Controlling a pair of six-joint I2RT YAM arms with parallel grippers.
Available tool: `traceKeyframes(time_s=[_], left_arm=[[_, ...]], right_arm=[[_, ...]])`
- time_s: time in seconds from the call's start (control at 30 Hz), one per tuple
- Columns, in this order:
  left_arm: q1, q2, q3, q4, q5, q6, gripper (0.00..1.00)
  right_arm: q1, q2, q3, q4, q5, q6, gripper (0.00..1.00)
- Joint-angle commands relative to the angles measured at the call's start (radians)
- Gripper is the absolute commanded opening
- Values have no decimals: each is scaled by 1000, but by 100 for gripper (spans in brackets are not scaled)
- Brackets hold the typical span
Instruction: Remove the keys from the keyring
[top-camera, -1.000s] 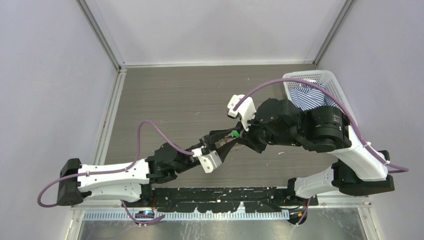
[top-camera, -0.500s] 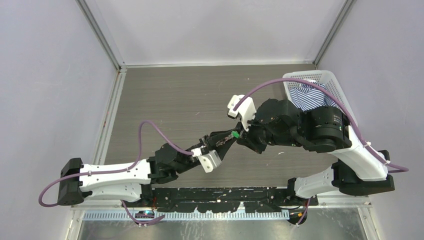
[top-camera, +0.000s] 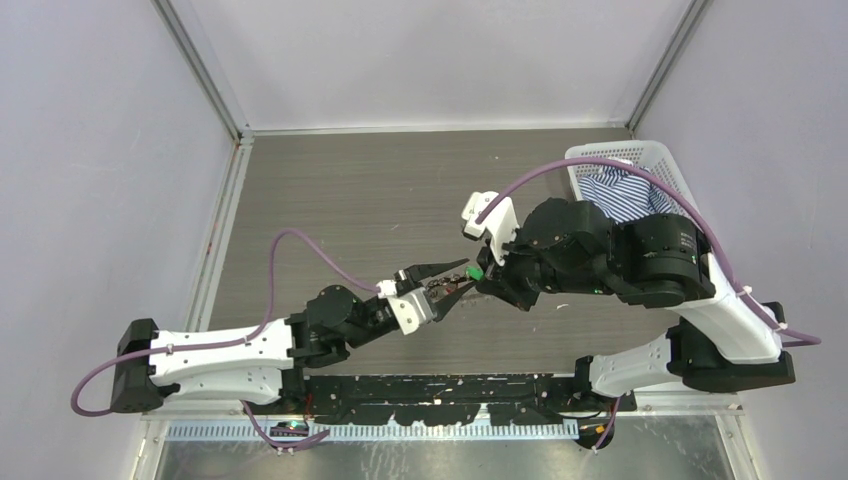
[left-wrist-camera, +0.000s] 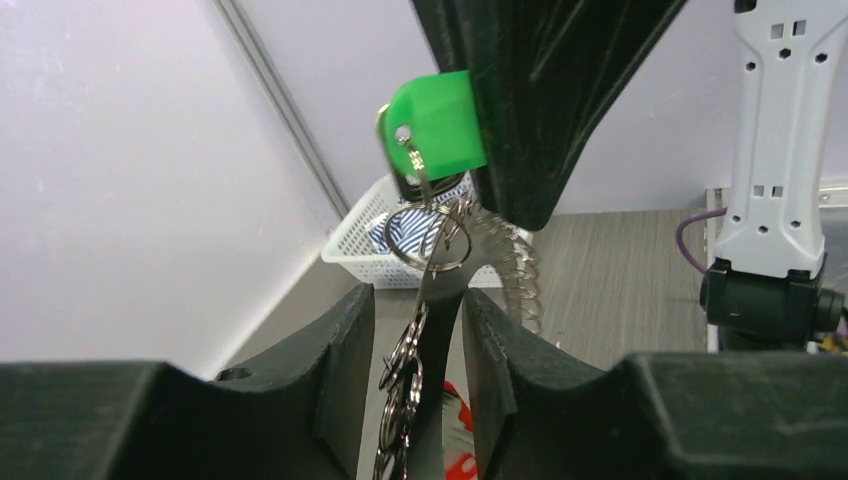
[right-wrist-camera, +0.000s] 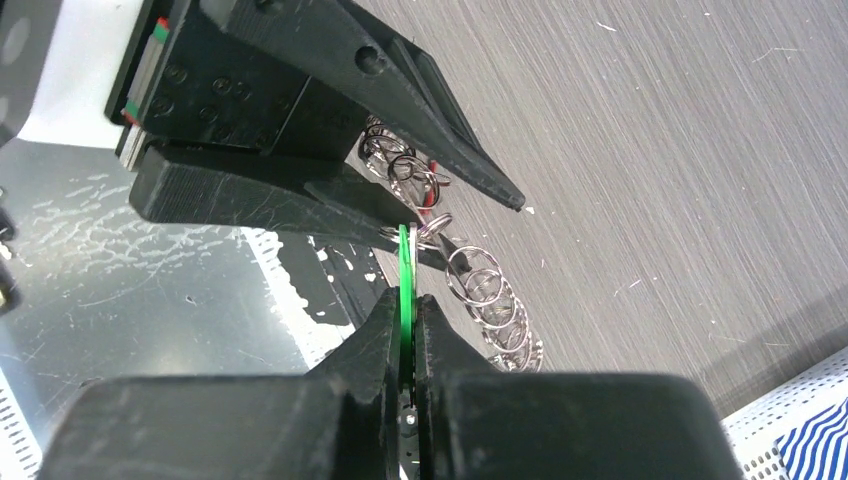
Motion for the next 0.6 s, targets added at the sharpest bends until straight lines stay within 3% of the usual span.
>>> traceKeyframes(time_s=[0.0,0.2,0.57], left_arm=[[-1,-17,33,15,-49,-148,38],[0,-12,3,117,-51,-203,40],[0,-22,-2,135,46,-204,39]], right_arm=[[12,-29,1,59,-20,-9,1],[15,-33,-15,62,-44,-4,1],[21,-31,-16,56,-29,4,1]])
